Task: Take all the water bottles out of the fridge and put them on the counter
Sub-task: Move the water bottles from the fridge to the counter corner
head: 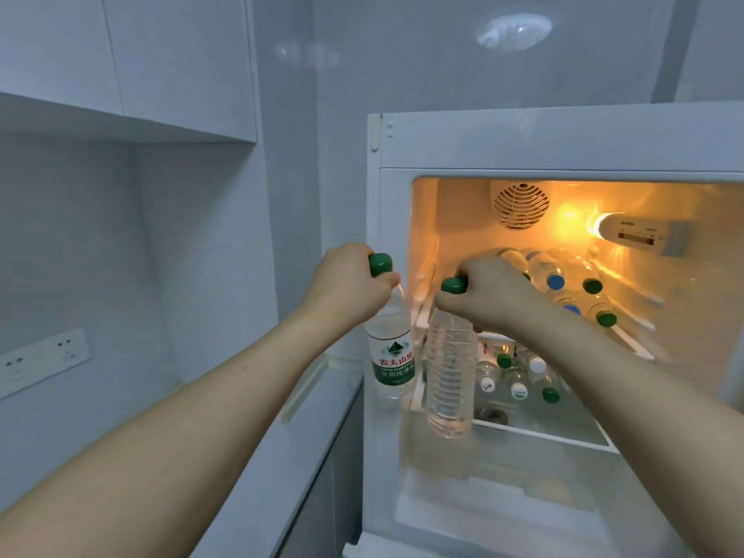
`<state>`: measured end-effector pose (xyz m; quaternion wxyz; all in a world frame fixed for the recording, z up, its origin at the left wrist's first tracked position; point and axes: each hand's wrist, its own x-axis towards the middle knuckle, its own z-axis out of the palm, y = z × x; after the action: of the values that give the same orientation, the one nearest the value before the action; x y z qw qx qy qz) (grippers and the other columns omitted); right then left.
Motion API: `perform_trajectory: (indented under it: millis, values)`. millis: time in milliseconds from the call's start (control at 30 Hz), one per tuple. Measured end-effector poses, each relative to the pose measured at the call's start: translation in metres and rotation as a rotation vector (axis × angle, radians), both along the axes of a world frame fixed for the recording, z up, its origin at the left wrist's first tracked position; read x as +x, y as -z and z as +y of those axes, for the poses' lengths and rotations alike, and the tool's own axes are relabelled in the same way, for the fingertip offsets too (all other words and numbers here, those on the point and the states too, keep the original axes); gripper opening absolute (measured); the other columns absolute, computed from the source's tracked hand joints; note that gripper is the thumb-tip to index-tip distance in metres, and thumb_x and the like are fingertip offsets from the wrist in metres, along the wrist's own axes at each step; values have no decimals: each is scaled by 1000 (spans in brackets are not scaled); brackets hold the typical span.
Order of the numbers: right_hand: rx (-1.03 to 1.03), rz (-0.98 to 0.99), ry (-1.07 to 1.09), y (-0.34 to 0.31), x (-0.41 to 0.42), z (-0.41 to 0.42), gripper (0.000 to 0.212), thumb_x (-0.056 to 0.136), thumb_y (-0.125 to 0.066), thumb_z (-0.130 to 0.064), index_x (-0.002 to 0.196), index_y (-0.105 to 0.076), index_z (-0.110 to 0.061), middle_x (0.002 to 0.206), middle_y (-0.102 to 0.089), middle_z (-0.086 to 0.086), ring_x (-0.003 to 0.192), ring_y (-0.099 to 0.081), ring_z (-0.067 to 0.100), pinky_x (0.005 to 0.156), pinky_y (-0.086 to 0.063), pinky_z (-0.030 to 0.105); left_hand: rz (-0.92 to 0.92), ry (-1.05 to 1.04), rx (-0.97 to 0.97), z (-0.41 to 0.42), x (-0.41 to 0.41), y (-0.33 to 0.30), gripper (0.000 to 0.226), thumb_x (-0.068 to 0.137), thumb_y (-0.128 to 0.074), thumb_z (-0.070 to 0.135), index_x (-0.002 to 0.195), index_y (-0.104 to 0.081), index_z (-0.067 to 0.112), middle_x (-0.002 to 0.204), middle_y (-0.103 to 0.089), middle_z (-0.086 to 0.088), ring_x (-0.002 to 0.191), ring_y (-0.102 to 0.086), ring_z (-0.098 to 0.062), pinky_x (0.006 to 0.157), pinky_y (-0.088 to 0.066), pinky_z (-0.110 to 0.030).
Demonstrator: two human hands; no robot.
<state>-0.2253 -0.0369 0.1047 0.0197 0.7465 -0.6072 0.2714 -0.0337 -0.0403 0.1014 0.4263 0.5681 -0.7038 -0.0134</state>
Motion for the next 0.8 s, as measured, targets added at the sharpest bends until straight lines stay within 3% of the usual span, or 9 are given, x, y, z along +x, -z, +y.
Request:
perform_trajectory:
  millis: [133,233,333,467,667,800]
  values:
    - [48,82,-38,8,40,10,30,77,-60,-38,72,-59,-9,57,-66,5,44,-64,14,59,-59,38,-68,-47,93,18,43,13,28,82,-67,33,73,-57,9,70,-58,-6,67,-56,-25,50,-36,-27]
    - [160,19,-107,18,79,18,31,78,-61,-33,76,-57,-3,60,-65,9,44,-65,15,56,-57,35,-69,-117,158,34,92,25,29,80,-68,37,70,-55,13,71,-57,-5,69,-55,-25,50,-33,-27]
    - [225,-29,-166,29,116,27,24,78,-61,-29,72,-52,-7,54,-62,7,45,-66,17,55,-55,32,-84,-166,210,48,128,38,28,80,-68,39,78,-59,12,79,-61,-7,75,-59,-27,56,-38,-28]
    - [253,-18,-252,53,178,35,25,74,-62,-30,72,-54,-6,64,-65,10,46,-67,18,59,-59,37,-93,-268,274,75,179,65,27,80,-68,39,81,-59,13,83,-62,-7,76,-58,-27,57,-38,-28]
    - [194,36,-343,93,239,46,29,70,-63,-38,75,-55,-11,73,-59,4,71,-60,26,59,-49,33,-99,-392,342,117,226,95,26,80,-69,37,88,-62,13,85,-62,-5,80,-59,-27,64,-47,-30]
    - [270,-50,-463,130,276,58,26,69,-64,-37,78,-58,-15,77,-61,1,73,-59,22,57,-46,31,18,-519,384,153,255,132,21,81,-70,33,87,-63,15,82,-62,-3,80,-59,-26,63,-43,-28]
